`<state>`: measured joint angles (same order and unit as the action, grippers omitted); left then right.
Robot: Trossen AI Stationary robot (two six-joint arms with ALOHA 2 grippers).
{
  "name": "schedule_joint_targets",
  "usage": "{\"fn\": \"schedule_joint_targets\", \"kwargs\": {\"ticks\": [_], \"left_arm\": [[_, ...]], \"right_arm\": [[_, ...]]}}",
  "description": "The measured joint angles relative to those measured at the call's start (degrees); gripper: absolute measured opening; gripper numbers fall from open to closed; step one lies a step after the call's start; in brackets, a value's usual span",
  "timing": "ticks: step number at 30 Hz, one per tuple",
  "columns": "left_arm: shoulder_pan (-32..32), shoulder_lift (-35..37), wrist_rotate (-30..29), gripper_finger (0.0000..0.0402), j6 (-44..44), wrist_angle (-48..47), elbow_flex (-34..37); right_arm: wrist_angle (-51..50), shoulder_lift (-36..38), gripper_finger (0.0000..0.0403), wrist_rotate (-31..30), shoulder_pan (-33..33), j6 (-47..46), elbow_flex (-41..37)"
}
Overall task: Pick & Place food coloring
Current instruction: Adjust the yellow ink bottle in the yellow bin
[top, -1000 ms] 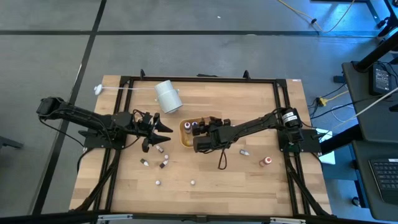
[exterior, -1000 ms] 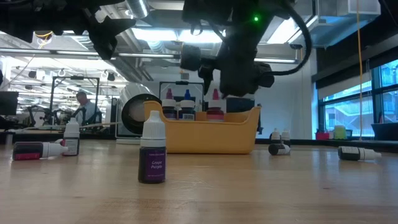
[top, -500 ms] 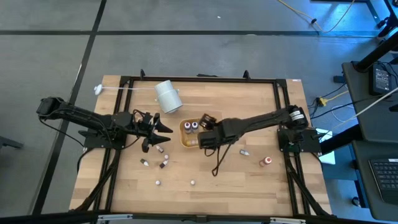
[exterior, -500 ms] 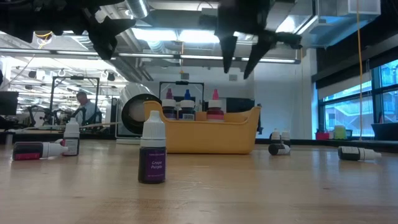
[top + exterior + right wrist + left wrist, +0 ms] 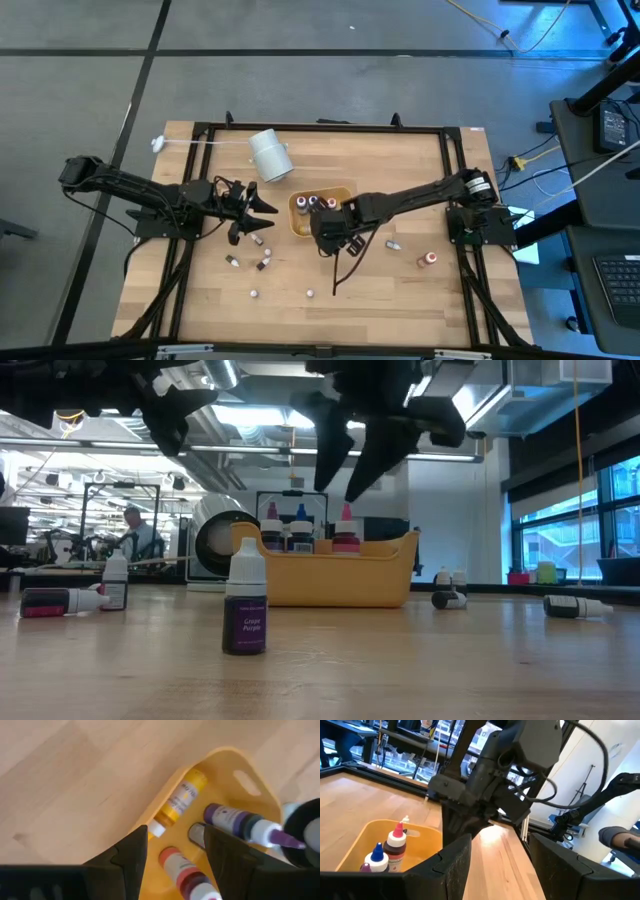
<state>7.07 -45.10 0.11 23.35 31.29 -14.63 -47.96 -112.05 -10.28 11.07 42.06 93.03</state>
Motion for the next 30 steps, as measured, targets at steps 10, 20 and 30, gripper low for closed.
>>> {"fn": "schedule_joint_targets", "kwargs": {"ticks": [10,20,30], "left_arm": [[0.0,0.0,0.0,0.0196,0.0,-0.3,0.0],[0.0,0.0,-0.1,0.0196,-0.1,-0.3,0.0],[0.0,0.0,-0.1,0.0196,-0.1,-0.3,0.0]], "right_arm": [[4.8,0.0,0.0196,4.3,0.1,-2.6,-3.9],[6.7,0.0,0.0194,7.5,-0.7,-9.6,-6.8],[9.4,-0.3,0.0175,3.4,-5.1,-18.0,-7.1]]}}
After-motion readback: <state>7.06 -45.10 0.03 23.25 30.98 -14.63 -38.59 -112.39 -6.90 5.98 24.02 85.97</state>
